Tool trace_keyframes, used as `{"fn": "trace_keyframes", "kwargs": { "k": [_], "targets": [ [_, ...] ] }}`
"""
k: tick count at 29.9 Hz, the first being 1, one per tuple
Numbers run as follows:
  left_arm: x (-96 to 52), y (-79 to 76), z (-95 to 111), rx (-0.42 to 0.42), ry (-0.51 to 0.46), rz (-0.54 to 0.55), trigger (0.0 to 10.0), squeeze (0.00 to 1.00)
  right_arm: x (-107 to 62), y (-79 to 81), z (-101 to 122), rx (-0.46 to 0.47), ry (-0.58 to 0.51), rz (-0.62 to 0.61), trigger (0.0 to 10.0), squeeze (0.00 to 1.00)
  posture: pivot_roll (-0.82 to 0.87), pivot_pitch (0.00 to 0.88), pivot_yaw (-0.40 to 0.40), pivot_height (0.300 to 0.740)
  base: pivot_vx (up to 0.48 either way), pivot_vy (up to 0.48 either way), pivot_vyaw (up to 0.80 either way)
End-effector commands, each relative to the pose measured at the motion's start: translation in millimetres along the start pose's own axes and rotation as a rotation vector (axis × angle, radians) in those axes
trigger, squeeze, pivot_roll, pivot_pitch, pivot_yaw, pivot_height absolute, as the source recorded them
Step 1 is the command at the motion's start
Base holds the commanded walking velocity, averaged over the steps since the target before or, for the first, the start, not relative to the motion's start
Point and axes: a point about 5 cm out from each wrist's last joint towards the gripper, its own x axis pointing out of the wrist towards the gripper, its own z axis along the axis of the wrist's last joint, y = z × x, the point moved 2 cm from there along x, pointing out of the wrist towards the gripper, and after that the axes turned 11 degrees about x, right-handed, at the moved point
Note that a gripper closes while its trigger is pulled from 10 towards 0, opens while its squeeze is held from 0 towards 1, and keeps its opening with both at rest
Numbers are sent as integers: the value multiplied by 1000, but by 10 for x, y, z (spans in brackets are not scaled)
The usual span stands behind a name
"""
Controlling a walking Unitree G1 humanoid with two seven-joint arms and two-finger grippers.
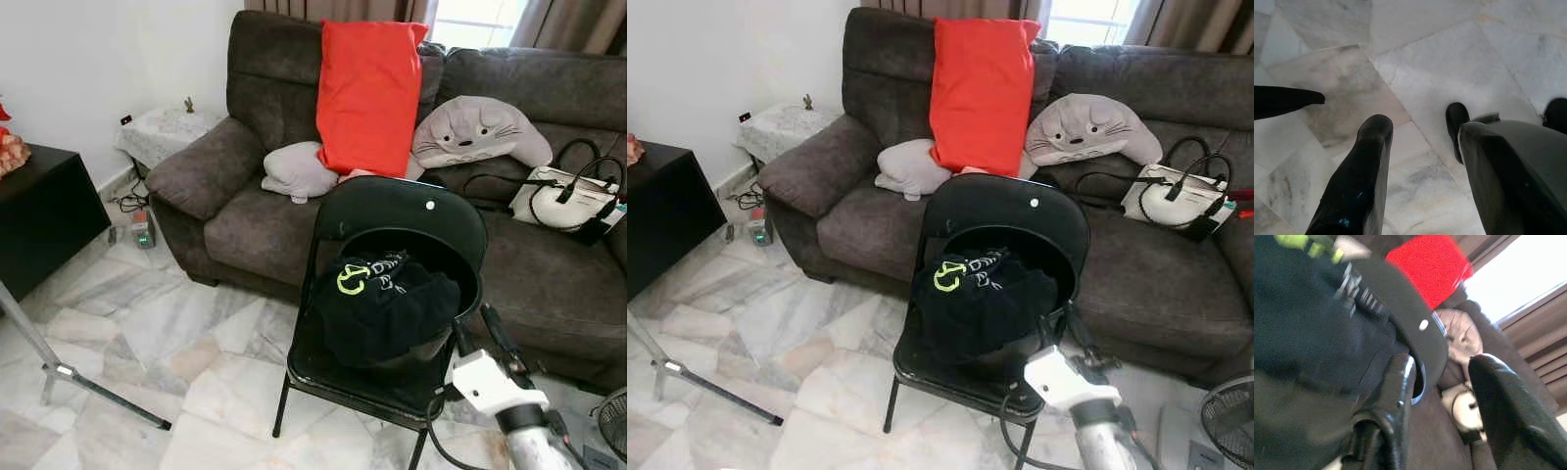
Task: Hang hanger
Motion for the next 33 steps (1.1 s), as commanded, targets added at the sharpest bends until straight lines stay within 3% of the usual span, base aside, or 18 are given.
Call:
{"fn": "trace_keyframes", "kwargs": {
  "k": [1,5,9,10,11,12,17,23,33],
  "targets": [
    [-8,-7,-30,-14,2,-2,10000,0,14,82,6,-47,5,52,10000,1000,-32,75,-17,740,0,0,0],
    [-11,-15,-46,-3,6,-13,10000,0,127,243,9,-116,6,159,10000,1000,-47,93,-10,740,0,0,0],
    [-12,-16,-46,2,4,-18,10000,0,267,316,-15,-153,53,169,10000,1000,-47,98,-4,740,0,0,0],
    [-13,-15,-44,2,1,-18,10000,0,303,347,-42,-149,82,177,10000,706,-47,98,-4,740,0,0,0],
    [-13,-13,-41,2,-3,-17,10000,0,352,401,-77,-140,121,197,10000,502,-38,99,-4,740,0,0,0],
    [-14,-12,-41,2,-4,-16,10000,0,374,423,-89,-137,135,203,10000,0,-26,100,-5,740,0,0,0],
    [-17,-3,-42,-4,-10,-12,10000,0,474,479,-63,-129,137,210,10000,0,-10,104,-1,740,0,0,0],
    [-20,6,-62,-2,-2,-9,10000,0,468,520,-66,-113,133,227,10000,0,-8,106,-2,740,0,0,0],
    [-25,-1,-84,-3,4,-13,10000,0,547,512,-9,-163,92,207,10000,0,-2,94,-6,740,0,0,0]
  ]
}}
